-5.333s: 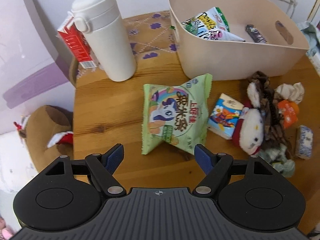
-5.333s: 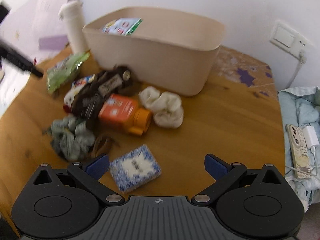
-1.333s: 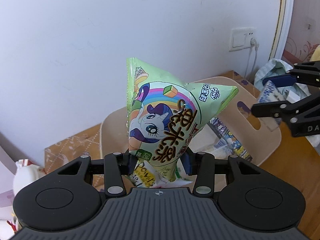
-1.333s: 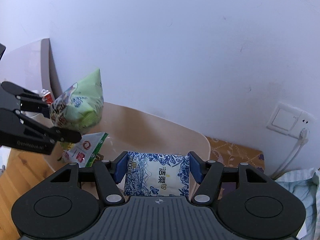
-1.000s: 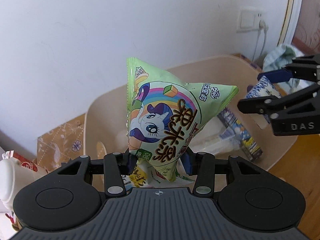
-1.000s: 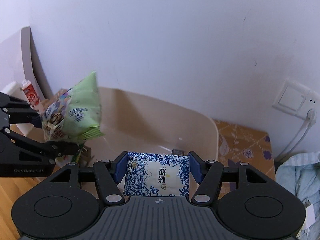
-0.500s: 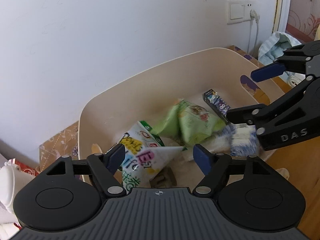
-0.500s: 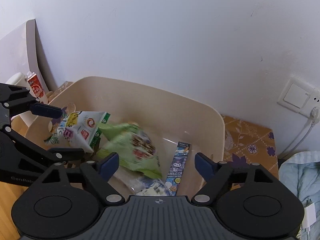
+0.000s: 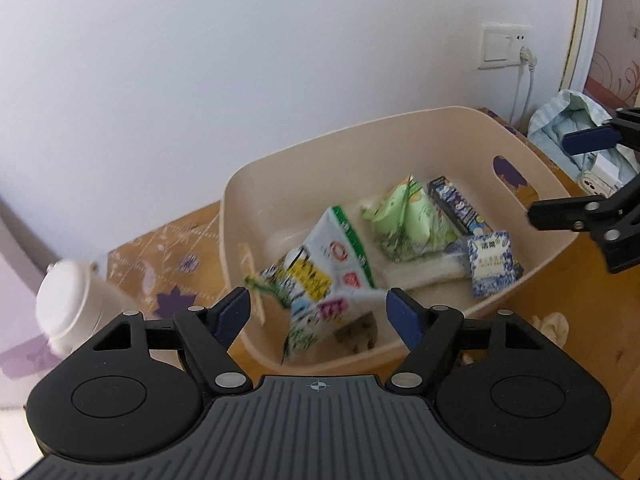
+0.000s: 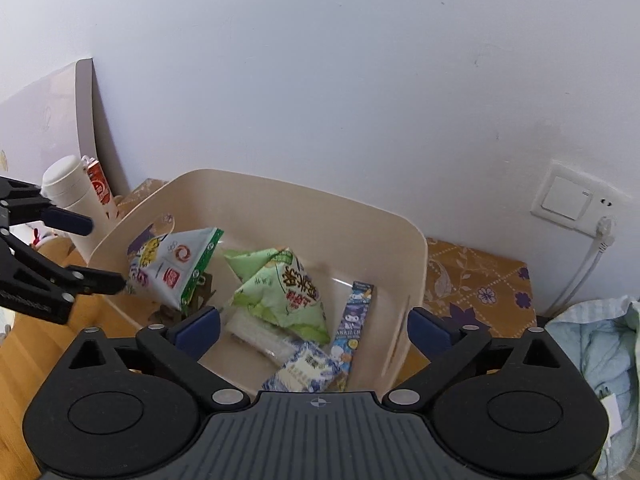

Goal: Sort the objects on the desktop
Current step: 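Withdraw both tools from the basket back toward the remaining table items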

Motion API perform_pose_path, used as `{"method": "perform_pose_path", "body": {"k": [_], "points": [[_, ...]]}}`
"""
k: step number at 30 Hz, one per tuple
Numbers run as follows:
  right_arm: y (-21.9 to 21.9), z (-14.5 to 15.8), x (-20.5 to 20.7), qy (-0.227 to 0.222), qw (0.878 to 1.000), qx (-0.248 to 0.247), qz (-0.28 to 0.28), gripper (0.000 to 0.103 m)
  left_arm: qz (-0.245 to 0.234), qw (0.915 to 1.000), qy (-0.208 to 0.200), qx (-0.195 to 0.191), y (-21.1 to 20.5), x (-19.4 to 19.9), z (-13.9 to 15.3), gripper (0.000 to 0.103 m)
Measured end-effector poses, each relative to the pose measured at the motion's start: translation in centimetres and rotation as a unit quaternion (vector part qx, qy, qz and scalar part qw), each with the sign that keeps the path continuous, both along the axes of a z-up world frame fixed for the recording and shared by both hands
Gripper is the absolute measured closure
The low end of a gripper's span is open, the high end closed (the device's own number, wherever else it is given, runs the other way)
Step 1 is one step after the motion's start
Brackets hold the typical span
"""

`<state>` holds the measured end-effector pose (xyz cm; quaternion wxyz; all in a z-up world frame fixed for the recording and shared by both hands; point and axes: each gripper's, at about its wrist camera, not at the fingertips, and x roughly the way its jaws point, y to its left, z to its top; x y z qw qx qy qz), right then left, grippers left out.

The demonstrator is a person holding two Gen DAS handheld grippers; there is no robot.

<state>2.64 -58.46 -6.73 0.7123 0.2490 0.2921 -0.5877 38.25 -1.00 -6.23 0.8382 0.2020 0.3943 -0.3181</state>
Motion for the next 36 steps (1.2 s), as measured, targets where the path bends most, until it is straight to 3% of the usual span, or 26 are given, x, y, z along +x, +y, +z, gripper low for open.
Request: {"method": "perform_pose_path", "body": {"k": [15, 20, 36], "points": [[4.7, -2.3, -1.7, 0.014, 0.999, 0.042, -0.02, 0.0, 0.033, 0.9988, 0.033, -0.012, 5.7, -4.0, -1.0, 0.027], [5.6, -4.0, -1.2, 0.047, 0.997, 0.06, -0.016, 0.0, 0.03, 0.9985, 0.044, 0.005, 6.7, -4.7, -2.5, 0.027], [5.6, -8.2, 1.0, 0.086, 0.99, 0.114, 0.018, 0.0, 0.001, 0.9926, 0.097, 0.074, 6.4, -4.9, -8.2, 0.027]]}}
